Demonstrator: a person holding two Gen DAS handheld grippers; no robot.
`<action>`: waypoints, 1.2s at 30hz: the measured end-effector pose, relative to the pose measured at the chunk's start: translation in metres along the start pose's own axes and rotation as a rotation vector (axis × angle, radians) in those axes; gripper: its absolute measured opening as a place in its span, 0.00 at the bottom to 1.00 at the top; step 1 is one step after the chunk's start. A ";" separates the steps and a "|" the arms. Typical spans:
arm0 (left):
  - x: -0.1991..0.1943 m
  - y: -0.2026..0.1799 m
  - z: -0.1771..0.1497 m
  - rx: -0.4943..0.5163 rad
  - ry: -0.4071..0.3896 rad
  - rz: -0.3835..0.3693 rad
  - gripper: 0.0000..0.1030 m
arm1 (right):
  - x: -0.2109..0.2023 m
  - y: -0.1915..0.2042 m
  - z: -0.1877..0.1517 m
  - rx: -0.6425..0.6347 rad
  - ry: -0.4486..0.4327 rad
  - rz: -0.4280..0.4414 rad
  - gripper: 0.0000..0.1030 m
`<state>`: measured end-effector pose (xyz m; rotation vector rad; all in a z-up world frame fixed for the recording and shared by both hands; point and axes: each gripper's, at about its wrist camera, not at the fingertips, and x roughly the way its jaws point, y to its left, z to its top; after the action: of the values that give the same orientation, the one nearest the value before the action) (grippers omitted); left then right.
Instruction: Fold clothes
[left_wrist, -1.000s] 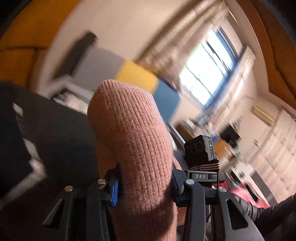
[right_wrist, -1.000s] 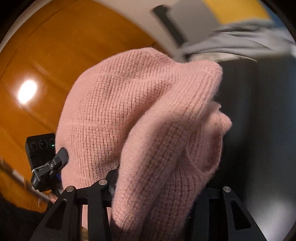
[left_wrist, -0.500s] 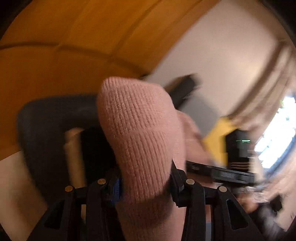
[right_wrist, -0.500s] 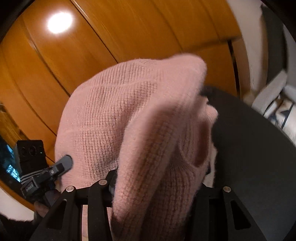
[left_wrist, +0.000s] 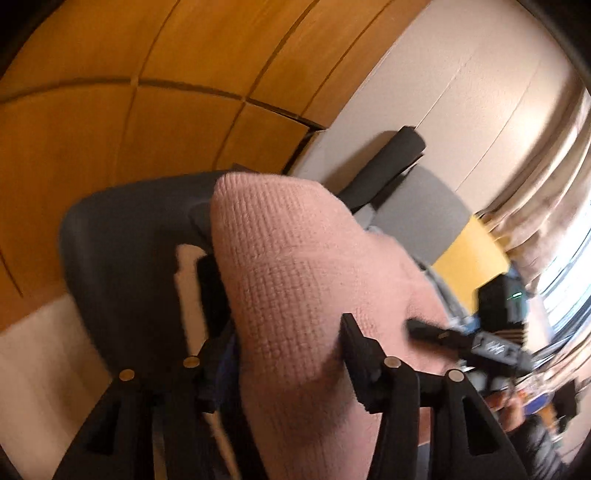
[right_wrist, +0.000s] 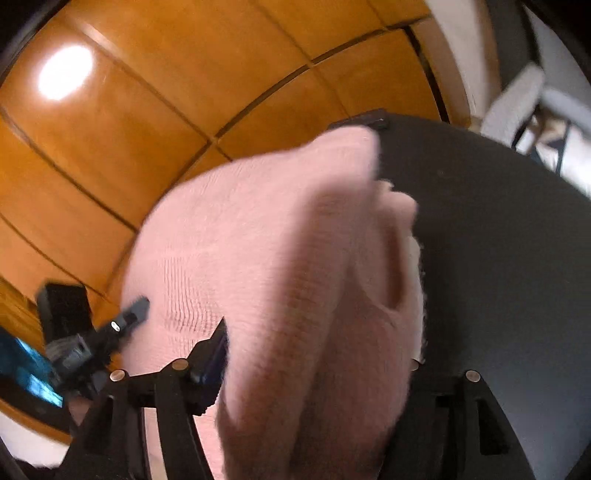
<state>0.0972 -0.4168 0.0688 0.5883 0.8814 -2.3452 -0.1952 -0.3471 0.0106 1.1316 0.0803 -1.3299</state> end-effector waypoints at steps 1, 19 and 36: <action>-0.006 -0.005 0.002 0.024 -0.018 0.029 0.53 | -0.011 0.003 -0.001 -0.016 -0.031 -0.027 0.64; 0.059 -0.057 -0.001 0.221 -0.005 0.130 0.53 | 0.007 0.071 -0.098 -0.378 -0.018 -0.290 0.64; -0.040 -0.131 -0.042 0.273 -0.147 0.377 0.55 | -0.101 0.130 -0.140 -0.332 -0.311 -0.354 0.82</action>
<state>0.0522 -0.2914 0.1219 0.6204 0.3481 -2.1384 -0.0506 -0.2025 0.0804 0.6385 0.2728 -1.7198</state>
